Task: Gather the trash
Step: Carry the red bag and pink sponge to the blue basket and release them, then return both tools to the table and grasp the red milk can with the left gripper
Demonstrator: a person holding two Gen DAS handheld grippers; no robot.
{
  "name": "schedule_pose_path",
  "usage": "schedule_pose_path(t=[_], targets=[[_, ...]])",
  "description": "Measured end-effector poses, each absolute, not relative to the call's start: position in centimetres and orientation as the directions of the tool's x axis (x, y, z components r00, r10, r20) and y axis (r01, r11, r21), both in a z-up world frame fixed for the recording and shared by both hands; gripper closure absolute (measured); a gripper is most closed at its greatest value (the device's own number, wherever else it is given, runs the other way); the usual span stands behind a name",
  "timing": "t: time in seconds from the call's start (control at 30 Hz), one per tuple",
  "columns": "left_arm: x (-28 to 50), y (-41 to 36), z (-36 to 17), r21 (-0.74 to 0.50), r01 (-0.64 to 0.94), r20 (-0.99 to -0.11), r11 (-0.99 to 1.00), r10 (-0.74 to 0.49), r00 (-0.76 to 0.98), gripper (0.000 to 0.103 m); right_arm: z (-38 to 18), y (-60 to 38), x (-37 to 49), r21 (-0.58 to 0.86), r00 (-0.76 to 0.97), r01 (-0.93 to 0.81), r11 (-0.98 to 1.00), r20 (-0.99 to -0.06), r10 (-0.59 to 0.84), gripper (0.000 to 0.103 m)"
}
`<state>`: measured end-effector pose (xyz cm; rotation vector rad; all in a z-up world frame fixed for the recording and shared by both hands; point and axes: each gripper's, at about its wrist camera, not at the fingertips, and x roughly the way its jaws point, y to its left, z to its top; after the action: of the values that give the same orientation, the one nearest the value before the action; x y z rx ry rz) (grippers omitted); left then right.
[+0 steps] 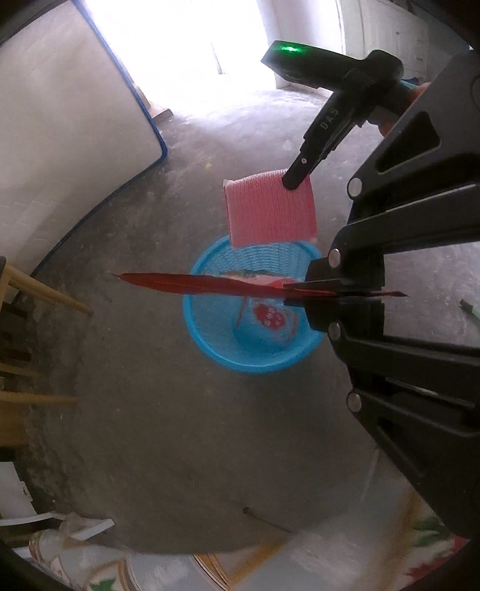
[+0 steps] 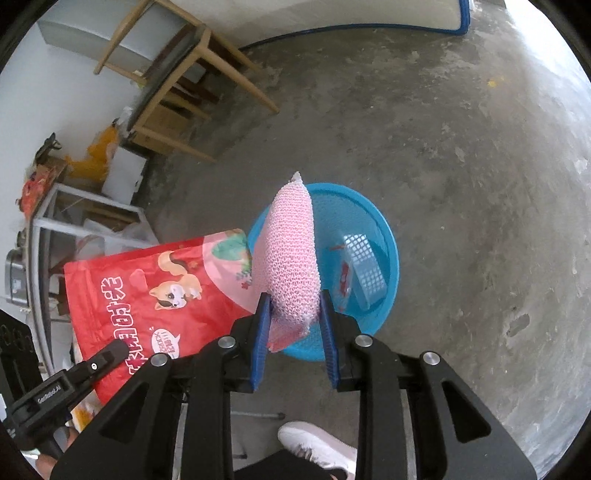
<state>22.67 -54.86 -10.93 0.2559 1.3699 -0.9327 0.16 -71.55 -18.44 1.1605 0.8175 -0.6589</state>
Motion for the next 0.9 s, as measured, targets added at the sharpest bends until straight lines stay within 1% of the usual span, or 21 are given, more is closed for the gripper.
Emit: schedule_pose_path(t=[0.03, 0.07, 0.1, 0.13, 0.23, 0.3, 0.4, 0.67, 0.77, 0.9], targets=[[22.5, -54.8, -11.2, -0.344, 0.690, -0.907, 0.637, -0.417, -0.067, 0.093, -18.9, -72.0, 0.6, 0.519, 0.548, 0.808, 0.279, -0.836, -0.035, 0.067], [22.7, -54.8, -11.6, -0.331, 0.688, -0.912, 0.646, -0.406, -0.057, 0.073, -19.8, -72.5, 0.9, 0.505, 0.534, 0.818, 0.276, -0.845, -0.034, 0.062], [22.5, -54.8, -12.0, -0.308, 0.680, -0.923, 0.665, -0.384, -0.042, 0.056, -20.8, -72.9, 1.1, 0.492, 0.520, 0.825, 0.278, -0.853, -0.035, 0.052], [22.4, -54.5, -12.2, -0.294, 0.668, -0.928, 0.684, -0.370, -0.030, 0.055, -21.5, -73.2, 1.1, 0.477, 0.505, 0.834, 0.278, -0.862, -0.035, 0.050], [22.5, -53.5, -11.9, -0.316, 0.652, -0.921, 0.689, -0.388, -0.037, 0.054, -23.6, -73.5, 0.4, 0.448, 0.467, 0.859, 0.248, -0.884, -0.019, 0.050], [22.3, -52.8, -11.0, -0.317, 0.657, -0.916, 0.684, -0.401, -0.025, 0.051, -24.0, -73.2, -0.6, 0.446, 0.463, 0.864, 0.234, -0.886, -0.022, 0.050], [21.9, -51.8, -10.0, -0.313, 0.670, -0.910, 0.674, -0.414, -0.008, 0.049, -23.6, -72.6, -1.5, 0.448, 0.468, 0.860, 0.245, -0.883, -0.028, 0.050], [21.3, -47.8, -4.8, -0.336, 0.696, -0.872, 0.634, -0.489, 0.024, 0.041, -19.9, -70.1, -3.9, 0.456, 0.498, 0.835, 0.309, -0.864, -0.072, 0.050], [21.3, -44.2, -2.0, -0.369, 0.691, -0.841, 0.622, -0.540, 0.037, 0.038, -17.8, -68.8, -4.3, 0.468, 0.523, 0.813, 0.347, -0.849, -0.080, 0.047], [20.9, -37.2, 2.4, -0.401, 0.688, -0.783, 0.606, -0.616, 0.086, 0.031, -14.7, -66.4, -4.4, 0.505, 0.574, 0.764, 0.401, -0.816, -0.067, 0.041]])
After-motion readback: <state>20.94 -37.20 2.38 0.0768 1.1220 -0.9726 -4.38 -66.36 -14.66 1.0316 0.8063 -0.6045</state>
